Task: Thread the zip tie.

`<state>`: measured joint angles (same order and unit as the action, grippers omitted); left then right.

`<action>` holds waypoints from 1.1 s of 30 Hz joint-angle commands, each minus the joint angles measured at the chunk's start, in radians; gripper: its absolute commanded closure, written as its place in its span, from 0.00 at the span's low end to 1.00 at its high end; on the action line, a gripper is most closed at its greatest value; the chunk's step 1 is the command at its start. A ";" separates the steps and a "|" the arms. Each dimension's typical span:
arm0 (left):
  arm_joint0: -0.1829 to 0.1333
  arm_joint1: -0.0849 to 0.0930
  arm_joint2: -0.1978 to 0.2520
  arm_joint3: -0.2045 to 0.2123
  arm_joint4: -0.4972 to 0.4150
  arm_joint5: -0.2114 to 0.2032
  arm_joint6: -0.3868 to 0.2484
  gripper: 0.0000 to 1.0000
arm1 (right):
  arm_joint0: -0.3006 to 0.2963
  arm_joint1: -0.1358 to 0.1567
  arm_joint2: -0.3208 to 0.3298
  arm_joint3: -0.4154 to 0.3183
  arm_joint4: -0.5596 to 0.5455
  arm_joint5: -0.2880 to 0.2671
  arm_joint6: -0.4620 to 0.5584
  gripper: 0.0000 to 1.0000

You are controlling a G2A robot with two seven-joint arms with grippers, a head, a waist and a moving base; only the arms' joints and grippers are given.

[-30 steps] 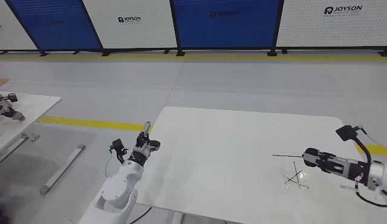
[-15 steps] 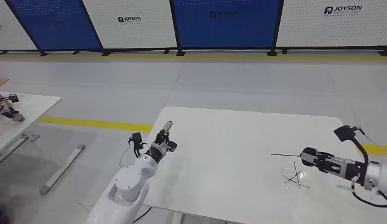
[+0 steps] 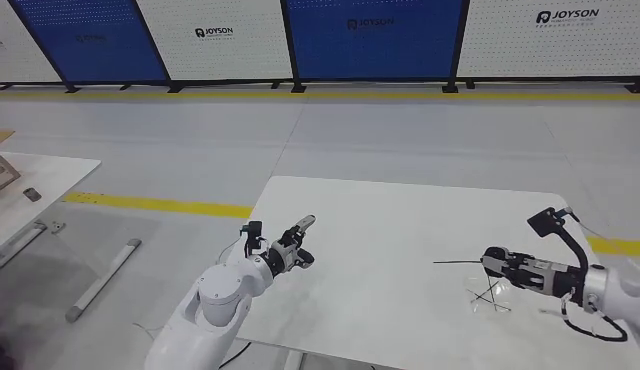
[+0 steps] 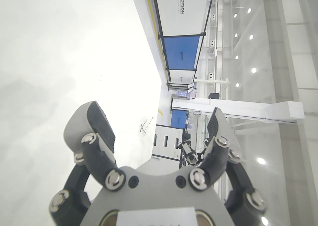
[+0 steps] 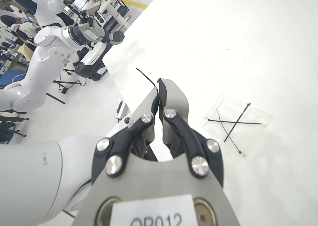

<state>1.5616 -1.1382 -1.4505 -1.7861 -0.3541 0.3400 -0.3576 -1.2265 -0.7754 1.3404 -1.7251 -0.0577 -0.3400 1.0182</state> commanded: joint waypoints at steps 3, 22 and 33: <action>-0.003 -0.004 0.006 0.008 -0.023 -0.006 0.027 0.00 | -0.004 -0.003 -0.016 -0.024 -0.058 0.007 -0.040 1.00; -0.050 0.048 0.108 0.080 -0.426 0.000 0.045 0.00 | -0.017 0.003 -0.099 -0.170 -0.416 0.000 -0.248 1.00; -0.076 0.062 0.161 0.103 -0.556 0.000 0.011 0.00 | 0.031 0.003 -0.167 -0.260 -0.648 0.000 -0.269 1.00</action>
<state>1.4887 -1.0800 -1.2971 -1.6857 -0.8903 0.3400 -0.3438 -1.2031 -0.7719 1.1861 -1.9764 -0.6696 -0.3400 0.7453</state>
